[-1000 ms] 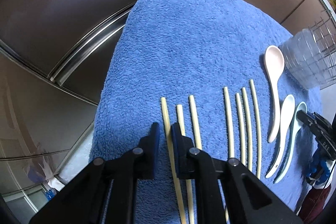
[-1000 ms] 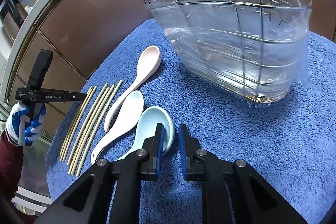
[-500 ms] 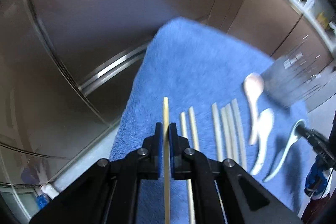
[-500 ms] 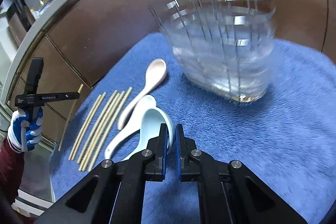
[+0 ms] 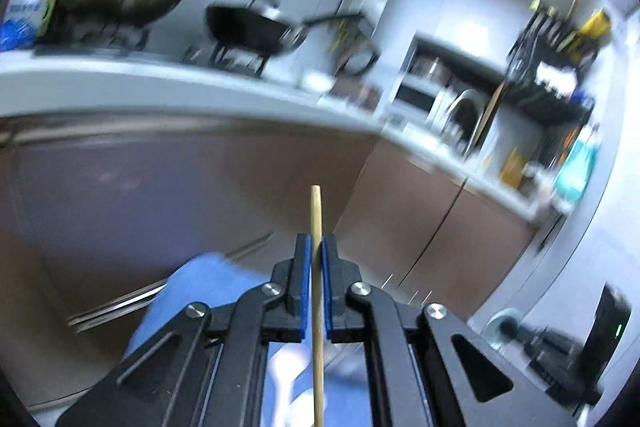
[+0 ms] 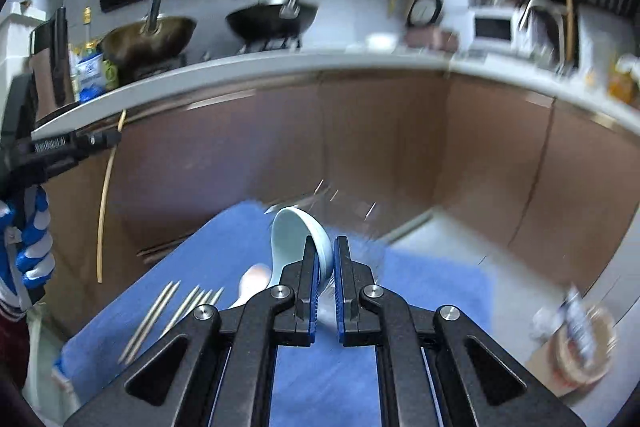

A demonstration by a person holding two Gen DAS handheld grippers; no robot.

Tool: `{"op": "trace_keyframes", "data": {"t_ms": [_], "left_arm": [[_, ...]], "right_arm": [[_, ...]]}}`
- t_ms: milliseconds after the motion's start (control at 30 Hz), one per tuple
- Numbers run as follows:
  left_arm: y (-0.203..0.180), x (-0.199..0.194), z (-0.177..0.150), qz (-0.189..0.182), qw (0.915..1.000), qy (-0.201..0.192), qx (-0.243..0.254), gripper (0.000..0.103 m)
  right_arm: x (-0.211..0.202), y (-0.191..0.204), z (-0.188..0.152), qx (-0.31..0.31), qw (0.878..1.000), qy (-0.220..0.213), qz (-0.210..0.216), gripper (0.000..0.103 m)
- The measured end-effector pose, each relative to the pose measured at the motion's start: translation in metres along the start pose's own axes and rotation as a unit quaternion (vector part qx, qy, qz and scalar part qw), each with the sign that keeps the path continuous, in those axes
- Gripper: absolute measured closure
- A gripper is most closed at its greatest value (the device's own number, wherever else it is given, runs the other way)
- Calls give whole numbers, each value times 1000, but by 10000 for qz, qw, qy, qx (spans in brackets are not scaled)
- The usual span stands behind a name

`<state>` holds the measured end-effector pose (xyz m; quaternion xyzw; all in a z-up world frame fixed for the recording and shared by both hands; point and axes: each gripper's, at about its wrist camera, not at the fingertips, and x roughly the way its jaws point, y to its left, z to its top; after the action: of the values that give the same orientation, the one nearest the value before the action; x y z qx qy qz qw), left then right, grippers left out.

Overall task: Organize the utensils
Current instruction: 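Carry the chopstick into the holder and open the left tool while the right tool drops the spoon in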

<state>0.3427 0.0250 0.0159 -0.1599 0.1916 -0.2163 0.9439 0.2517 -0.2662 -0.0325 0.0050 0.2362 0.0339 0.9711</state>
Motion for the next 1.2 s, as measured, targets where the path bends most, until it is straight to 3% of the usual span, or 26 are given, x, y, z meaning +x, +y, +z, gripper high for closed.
{"op": "trace_keyframes", "data": {"t_ms": [200,433,600,833,1100,1200], "left_arm": [[-52,59,9,-362,9968,-703,-146,98],[-94,122,-27,209,9922,-1176,355,98],[-104,152,-60,516,9894,-1188,656,98],[-103,168,-93,803,9858,-1159,909,97],[-93,156,-96,768,9897,-893,814,91],[-92,144,-92,702,9909,-824,795,84]], "right_arm": [[20,-6,36,-330,9962,-401,-701,96],[66,-13,38,-609,9898,-396,-1229,96],[91,-12,12,-857,9833,-365,-1561,96],[115,-15,-18,-770,9853,-214,-1507,95],[119,-20,-34,-497,9925,15,-1113,92],[116,-19,-37,-416,9932,65,-1085,78]]}}
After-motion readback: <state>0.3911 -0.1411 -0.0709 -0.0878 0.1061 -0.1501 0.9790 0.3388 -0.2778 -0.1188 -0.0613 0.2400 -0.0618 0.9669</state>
